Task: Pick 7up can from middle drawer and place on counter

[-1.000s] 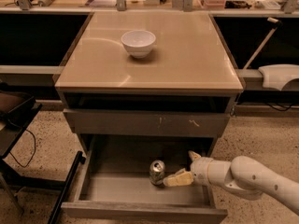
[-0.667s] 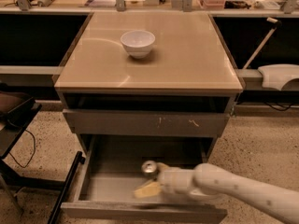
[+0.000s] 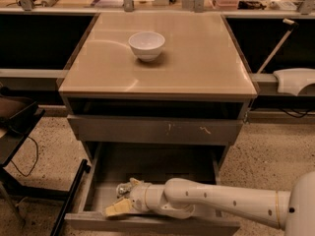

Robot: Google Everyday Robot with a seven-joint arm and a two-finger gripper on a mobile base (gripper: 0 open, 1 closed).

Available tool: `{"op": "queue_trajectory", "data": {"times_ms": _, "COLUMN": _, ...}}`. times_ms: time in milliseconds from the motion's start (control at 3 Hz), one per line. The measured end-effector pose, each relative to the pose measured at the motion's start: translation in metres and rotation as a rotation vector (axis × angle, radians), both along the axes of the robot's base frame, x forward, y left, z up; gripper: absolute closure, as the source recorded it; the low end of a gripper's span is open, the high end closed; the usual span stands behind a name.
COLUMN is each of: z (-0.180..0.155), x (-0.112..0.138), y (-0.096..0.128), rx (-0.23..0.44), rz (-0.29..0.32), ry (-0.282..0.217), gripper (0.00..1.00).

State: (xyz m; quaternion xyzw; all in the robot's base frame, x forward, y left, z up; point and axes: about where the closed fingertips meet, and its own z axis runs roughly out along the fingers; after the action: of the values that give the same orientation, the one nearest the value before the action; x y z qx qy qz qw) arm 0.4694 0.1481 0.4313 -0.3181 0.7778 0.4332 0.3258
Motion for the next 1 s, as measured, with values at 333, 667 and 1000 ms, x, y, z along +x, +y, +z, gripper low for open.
{"op": "queue_trajectory", "data": {"times_ms": 333, "z": 0.005, "x": 0.005, "y": -0.001, "rx": -0.018, "rz": 0.014, "ry": -0.014, "gripper": 0.00}}
{"op": "queue_trajectory", "data": {"times_ms": 667, "z": 0.031, "x": 0.046, "y": -0.024, "rx": -0.066, "rz": 0.008, "ry": -0.043, "gripper": 0.00}}
{"op": "queue_trajectory", "data": {"times_ms": 1000, "z": 0.038, "x": 0.051, "y": -0.028, "rx": -0.075, "rz": 0.009, "ry": -0.059, "gripper": 0.00}}
